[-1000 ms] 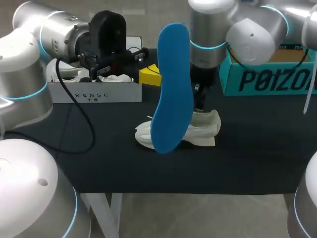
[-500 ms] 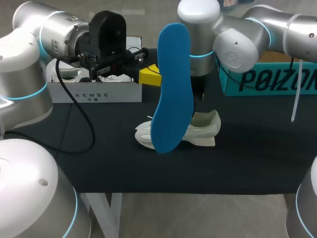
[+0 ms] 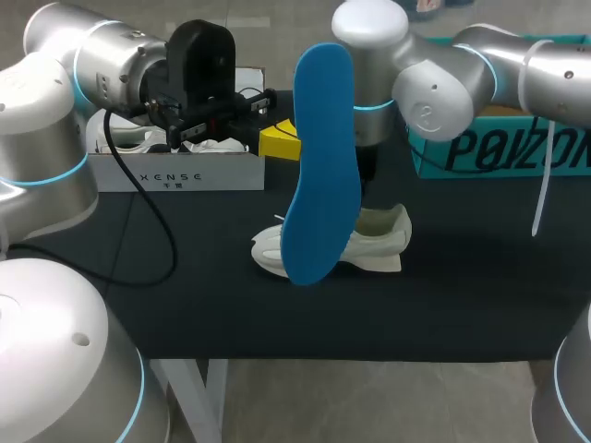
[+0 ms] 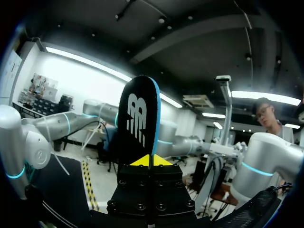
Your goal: Take the shoe out of the shoebox, open the shoe tongue, remove and reinsert the insole, then place the shoe into the shoebox
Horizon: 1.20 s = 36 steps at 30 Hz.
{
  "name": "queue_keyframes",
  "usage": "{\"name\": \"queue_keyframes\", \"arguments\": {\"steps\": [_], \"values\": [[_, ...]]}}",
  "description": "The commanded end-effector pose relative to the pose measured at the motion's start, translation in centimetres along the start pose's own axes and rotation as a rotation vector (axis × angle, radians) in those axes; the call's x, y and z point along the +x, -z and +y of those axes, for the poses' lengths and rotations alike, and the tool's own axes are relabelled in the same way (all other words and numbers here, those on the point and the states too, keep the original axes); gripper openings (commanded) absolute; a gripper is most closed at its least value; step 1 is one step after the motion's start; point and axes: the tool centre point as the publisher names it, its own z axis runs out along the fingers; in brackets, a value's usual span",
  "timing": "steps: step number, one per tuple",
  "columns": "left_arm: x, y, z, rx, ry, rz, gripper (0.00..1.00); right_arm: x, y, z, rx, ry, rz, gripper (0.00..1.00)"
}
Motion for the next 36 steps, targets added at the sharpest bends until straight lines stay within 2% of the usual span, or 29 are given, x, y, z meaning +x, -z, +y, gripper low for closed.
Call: {"name": "queue_keyframes", "arguments": {"steps": [1,4,6,8,10,14,16,19,21,26,29,33,36], "values": [[0.0,0.0,0.0,0.001,-0.001,0.0,0.0,-0.1,-0.1,0.1,0.001,0.0,0.001,0.0],[0.0,0.0,0.0,0.001,-0.001,0.0,0.0,-0.1,-0.1,0.1,0.001,0.0,0.001,0.0],[0.0,0.0,0.0,0.001,-0.001,0.0,0.0,0.5,1.2,-0.8,0.028,-0.078,0.009,0.0],[0.0,0.0,0.0,0.001,-0.001,0.0,0.0,0.7,2.6,-1.6,0.051,-0.256,0.009,0.0],[0.0,0.0,0.0,0.001,-0.001,0.0,0.0,1.1,4.1,-1.9,0.003,-0.403,0.03,0.0],[0.0,0.0,0.0,0.001,-0.001,0.0,0.0,1.4,5.2,-2.8,0.059,-0.842,0.095,0.0],[0.0,0.0,0.0,0.001,-0.001,0.0,0.0,1.7,5.6,-2.7,0.017,-0.973,0.107,0.0],[0.0,0.0,0.0,0.001,-0.001,0.0,0.0,2.1,6.1,-2.2,-0.001,-1.131,0.117,0.0],[0.0,0.0,0.0,0.001,-0.001,0.0,0.0,2.3,6.2,-1.7,-0.052,-1.221,0.142,0.0],[0.0,0.0,0.0,0.001,-0.001,0.0,0.0,2.1,5.9,-0.6,-0.164,-1.318,0.231,0.0],[0.0,0.0,0.0,0.001,-0.001,0.0,0.0,1.7,5.9,-0.1,-0.165,-1.356,0.217,0.0],[0.0,0.0,0.0,0.001,-0.001,0.0,0.0,1.6,5.6,0.0,-0.225,-1.443,0.261,0.0],[0.0,0.0,0.0,0.001,-0.001,0.0,0.0,1.8,5.3,-0.1,-0.237,-1.475,0.254,0.0]]}}
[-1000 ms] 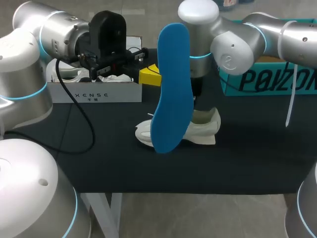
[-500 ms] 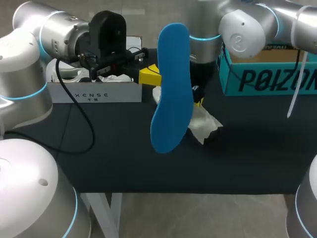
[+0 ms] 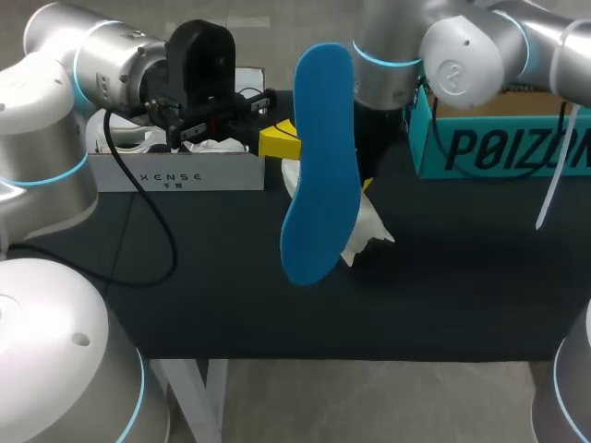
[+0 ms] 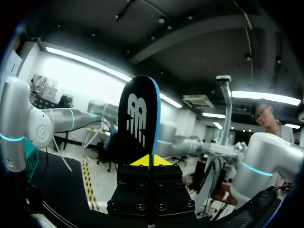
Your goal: Take the shoe out of the shoebox, open the shoe tongue, remove and reinsert the insole, then place the shoe into the shoebox
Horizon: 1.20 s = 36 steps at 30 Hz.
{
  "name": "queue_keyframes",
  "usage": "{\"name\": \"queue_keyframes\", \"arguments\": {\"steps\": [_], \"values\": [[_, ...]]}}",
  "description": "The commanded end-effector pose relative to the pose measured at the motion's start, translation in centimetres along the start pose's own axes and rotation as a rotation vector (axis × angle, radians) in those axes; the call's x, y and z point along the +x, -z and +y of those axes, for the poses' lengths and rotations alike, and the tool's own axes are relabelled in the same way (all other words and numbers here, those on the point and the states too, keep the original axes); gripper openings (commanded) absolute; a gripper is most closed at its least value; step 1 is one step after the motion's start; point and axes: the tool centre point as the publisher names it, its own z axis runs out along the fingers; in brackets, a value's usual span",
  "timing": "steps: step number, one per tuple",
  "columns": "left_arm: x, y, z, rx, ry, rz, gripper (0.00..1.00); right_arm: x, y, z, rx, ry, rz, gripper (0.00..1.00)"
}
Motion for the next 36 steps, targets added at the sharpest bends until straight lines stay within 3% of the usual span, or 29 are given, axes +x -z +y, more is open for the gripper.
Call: {"name": "queue_keyframes", "arguments": {"steps": [1,19,27,36], "values": [[0.0,0.0,0.0,0.001,-0.001,0.0,0.0,-0.5,-0.7,-0.6,-0.137,-0.512,0.176,0.0],[0.0,0.0,0.0,0.001,-0.001,0.0,0.0,0.8,-0.9,0.7,-0.125,-0.178,0.169,0.0],[0.0,0.0,0.0,0.001,-0.001,0.0,0.0,0.5,-1.5,0.6,-0.108,-0.18,0.155,0.0],[0.0,0.0,0.0,0.001,-0.001,0.0,0.0,-0.4,-3.6,0.6,-0.061,-0.148,0.164,0.0]]}}
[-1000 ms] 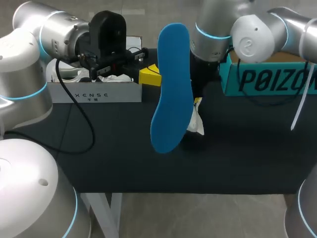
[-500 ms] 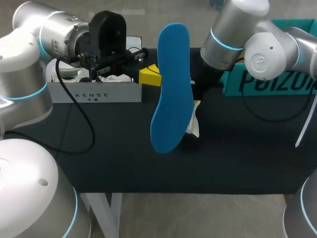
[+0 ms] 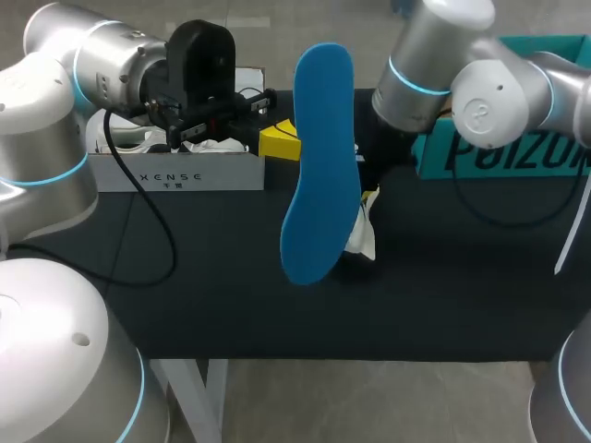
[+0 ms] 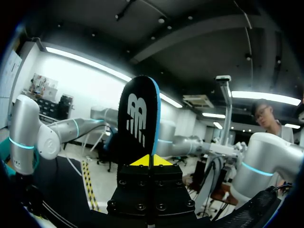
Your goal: Take the shoe out of the shoebox, open the shoe tongue, remove and reinsert the insole, then place the shoe into the shoebox
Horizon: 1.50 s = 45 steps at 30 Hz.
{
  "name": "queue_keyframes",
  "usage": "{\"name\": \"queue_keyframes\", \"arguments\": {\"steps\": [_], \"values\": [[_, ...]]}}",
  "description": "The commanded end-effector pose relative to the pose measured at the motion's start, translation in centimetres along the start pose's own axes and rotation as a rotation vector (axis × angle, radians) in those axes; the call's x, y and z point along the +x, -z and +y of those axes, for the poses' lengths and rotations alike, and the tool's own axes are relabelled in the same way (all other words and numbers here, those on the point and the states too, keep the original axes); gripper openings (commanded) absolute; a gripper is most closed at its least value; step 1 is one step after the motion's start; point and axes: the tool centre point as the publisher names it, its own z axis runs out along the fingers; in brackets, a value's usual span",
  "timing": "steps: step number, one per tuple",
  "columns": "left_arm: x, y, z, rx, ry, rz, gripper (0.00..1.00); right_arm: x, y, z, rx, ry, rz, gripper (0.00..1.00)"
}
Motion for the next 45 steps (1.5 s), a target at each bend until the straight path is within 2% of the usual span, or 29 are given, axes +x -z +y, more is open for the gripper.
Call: {"name": "queue_keyframes", "arguments": {"steps": [1,2,3,4,5,8,9,12,13,14,15,27,30,33,38,45], "values": [[0.0,0.0,0.0,0.001,-0.001,0.0,0.0,-0.4,-1.2,0.6,0.028,0.014,0.006,0.0],[0.0,0.0,0.0,0.001,-0.001,0.0,0.0,-0.6,-1.4,0.7,0.047,0.013,0.007,0.0],[0.0,0.0,0.0,0.001,-0.001,0.0,0.0,-0.7,-1.6,0.7,0.064,0.004,0.01,0.04],[0.0,0.0,0.0,0.001,-0.001,0.0,0.0,-0.7,-1.6,0.6,0.073,0.003,0.008,0.42],[0.0,0.0,0.0,0.001,-0.001,0.0,0.0,-0.7,-1.2,0.6,0.075,0.006,0.001,1.0],[0.0,0.0,0.0,0.001,-0.001,0.0,0.0,-0.4,0.5,0.4,0.057,0.001,0.015,1.0],[0.0,0.0,0.0,0.001,-0.001,0.0,0.0,-0.2,1.1,0.3,0.02,-0.008,0.065,1.0],[0.0,0.0,0.0,0.001,-0.001,0.0,0.0,0.3,3.2,0.2,-0.163,-0.008,0.419,1.0],[0.0,0.0,0.0,0.001,-0.001,0.0,0.0,0.5,3.7,0.2,-0.188,0.015,0.486,1.0],[0.0,0.0,0.0,0.001,-0.001,0.0,0.0,0.8,4.0,0.5,-0.17,0.067,0.48,1.0],[0.0,0.0,0.0,0.001,-0.001,0.0,0.0,1.2,4.3,1.0,-0.154,0.158,0.408,1.0],[0.0,0.0,0.0,0.001,-0.001,0.0,0.0,1.2,4.3,1.0,-0.154,0.158,0.408,1.0],[0.0,0.0,0.0,0.001,-0.001,0.0,0.0,1.2,6.7,1.4,-0.118,0.074,0.584,1.0],[0.0,0.0,0.0,0.001,-0.001,0.0,0.0,1.3,9.0,0.9,-0.089,-0.003,0.741,1.0],[0.0,0.0,0.0,0.001,-0.001,0.0,0.0,1.9,12.0,-0.3,-0.022,-0.067,0.921,1.0],[0.0,0.0,0.0,0.001,-0.001,0.0,0.0,2.8,16.5,-1.0,-0.149,-0.123,1.147,1.0]]}}
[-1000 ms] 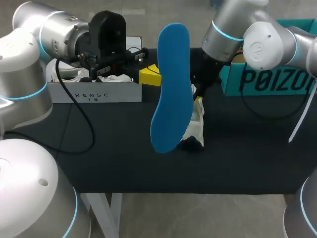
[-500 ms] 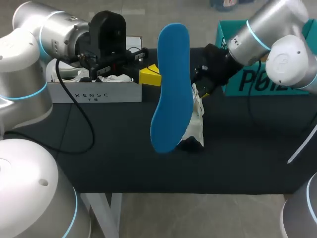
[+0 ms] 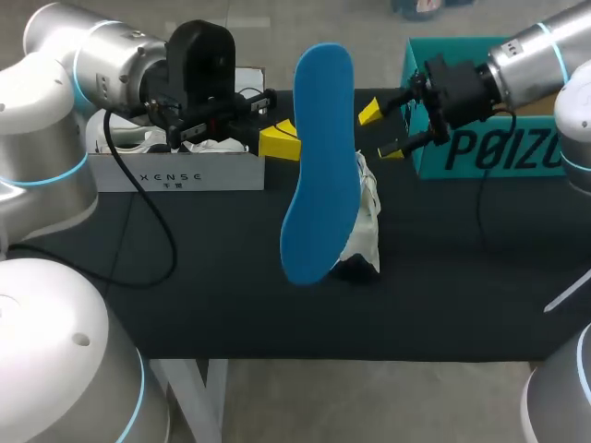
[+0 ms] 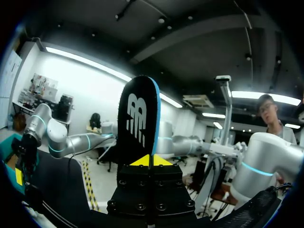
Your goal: Take the shoe out of the shoebox, open the shoe tongue, remove and reinsert the insole, then place the shoe into the shoebox
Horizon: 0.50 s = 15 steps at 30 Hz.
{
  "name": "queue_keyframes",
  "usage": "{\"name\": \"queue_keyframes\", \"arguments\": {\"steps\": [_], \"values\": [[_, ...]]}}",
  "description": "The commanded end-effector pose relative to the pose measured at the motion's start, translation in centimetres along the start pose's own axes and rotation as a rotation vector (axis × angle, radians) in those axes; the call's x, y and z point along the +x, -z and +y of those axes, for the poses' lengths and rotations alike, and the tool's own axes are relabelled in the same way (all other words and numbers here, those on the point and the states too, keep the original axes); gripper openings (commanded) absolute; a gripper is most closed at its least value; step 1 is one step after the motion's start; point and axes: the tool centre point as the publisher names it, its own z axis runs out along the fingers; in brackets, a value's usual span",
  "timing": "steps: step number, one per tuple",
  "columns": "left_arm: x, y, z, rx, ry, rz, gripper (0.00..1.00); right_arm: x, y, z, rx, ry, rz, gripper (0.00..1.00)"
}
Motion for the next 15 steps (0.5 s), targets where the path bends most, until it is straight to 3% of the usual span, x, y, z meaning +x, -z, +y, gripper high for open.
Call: {"name": "queue_keyframes", "arguments": {"steps": [1,12,15], "values": [[0.0,0.0,0.0,0.001,-0.001,0.0,0.0,1.2,1.2,-1.0,-0.126,-0.074,0.32,1.0],[0.0,0.0,0.0,0.001,-0.001,0.0,0.0,1.9,1.4,-0.8,-0.15,-0.102,0.344,1.0],[0.0,0.0,0.0,0.001,-0.001,0.0,0.0,2.1,2.4,-0.5,-0.165,-0.102,0.344,1.0]]}}
